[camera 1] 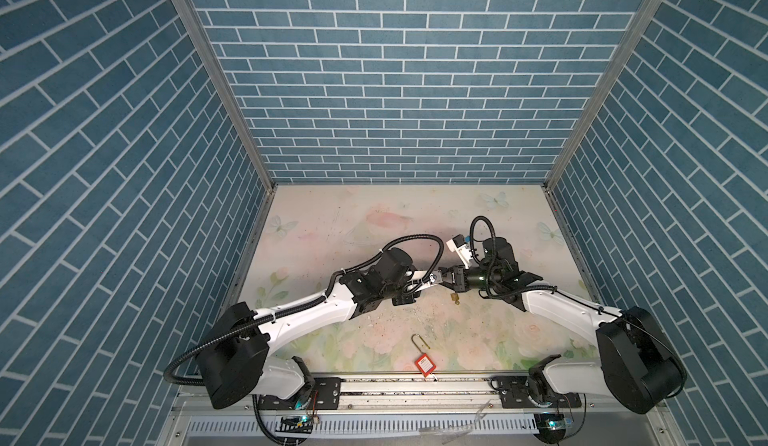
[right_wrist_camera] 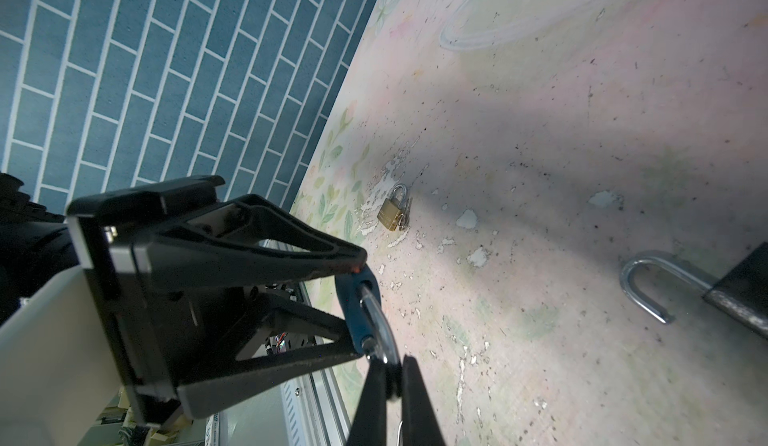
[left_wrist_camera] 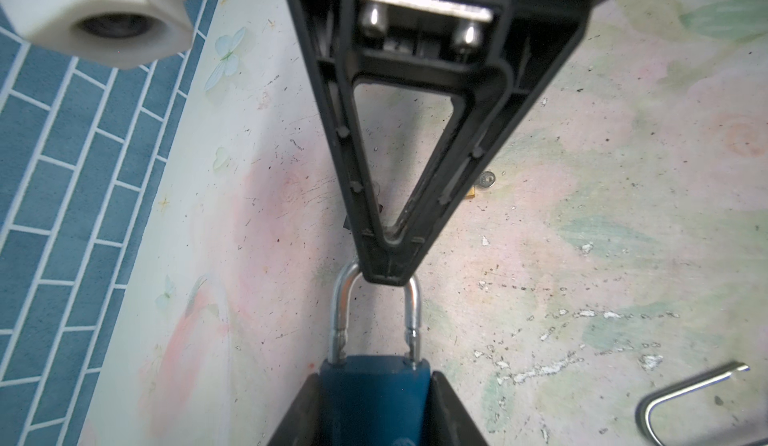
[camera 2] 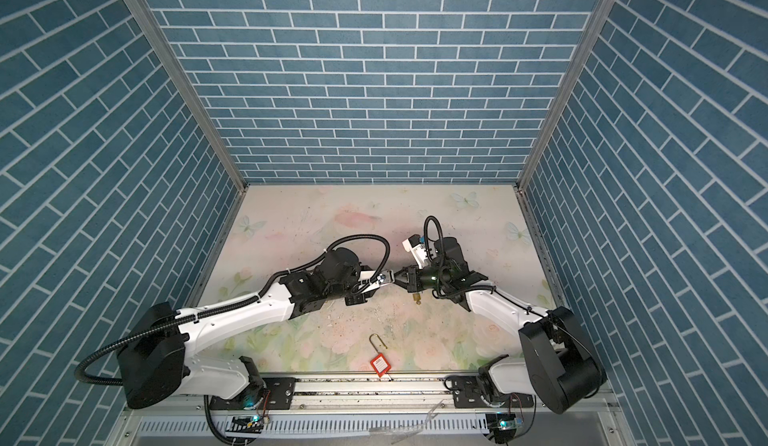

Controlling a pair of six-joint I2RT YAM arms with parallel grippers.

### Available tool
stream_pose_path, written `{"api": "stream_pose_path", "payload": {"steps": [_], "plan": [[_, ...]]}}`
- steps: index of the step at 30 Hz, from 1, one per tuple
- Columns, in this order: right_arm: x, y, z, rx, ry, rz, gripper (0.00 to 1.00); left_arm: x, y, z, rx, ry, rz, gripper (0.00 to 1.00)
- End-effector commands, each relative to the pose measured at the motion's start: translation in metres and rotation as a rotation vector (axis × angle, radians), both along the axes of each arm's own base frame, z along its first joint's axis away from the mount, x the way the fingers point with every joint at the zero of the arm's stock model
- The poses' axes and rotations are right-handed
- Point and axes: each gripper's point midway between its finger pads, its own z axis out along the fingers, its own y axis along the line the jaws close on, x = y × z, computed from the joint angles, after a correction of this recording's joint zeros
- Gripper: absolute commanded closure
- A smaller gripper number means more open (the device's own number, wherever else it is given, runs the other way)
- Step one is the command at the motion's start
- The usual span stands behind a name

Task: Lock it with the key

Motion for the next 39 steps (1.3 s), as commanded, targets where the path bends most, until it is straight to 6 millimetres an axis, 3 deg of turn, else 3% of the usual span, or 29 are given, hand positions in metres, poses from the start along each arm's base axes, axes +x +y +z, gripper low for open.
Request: {"api": "stream_pose_path", "payload": {"steps": [1, 10, 18, 23, 39], "plan": [[-0.026, 0.008, -0.013, -0.004, 0.099, 0.094, 1.0, -0.001, -0.062, 0.143, -0.448, -0.285, -0.149, 1.0], [-0.028, 0.005, 0.01, 0.028, 0.003, 0.095, 1.0, 0.005, -0.053, 0.105, -0.41, -0.221, -0.107, 1.0], [-0.033, 0.002, 0.021, 0.036, -0.027, 0.103, 1.0, 0.006, -0.054, 0.107, -0.445, -0.23, -0.098, 1.0], [-0.032, 0.001, 0.021, 0.03, -0.009, 0.09, 1.0, 0.007, -0.055, 0.121, -0.49, -0.257, -0.098, 1.0], [-0.033, 0.003, 0.0, 0.009, 0.064, 0.092, 1.0, 0.004, -0.065, 0.193, -0.7, -0.362, -0.137, 1.0]]}}
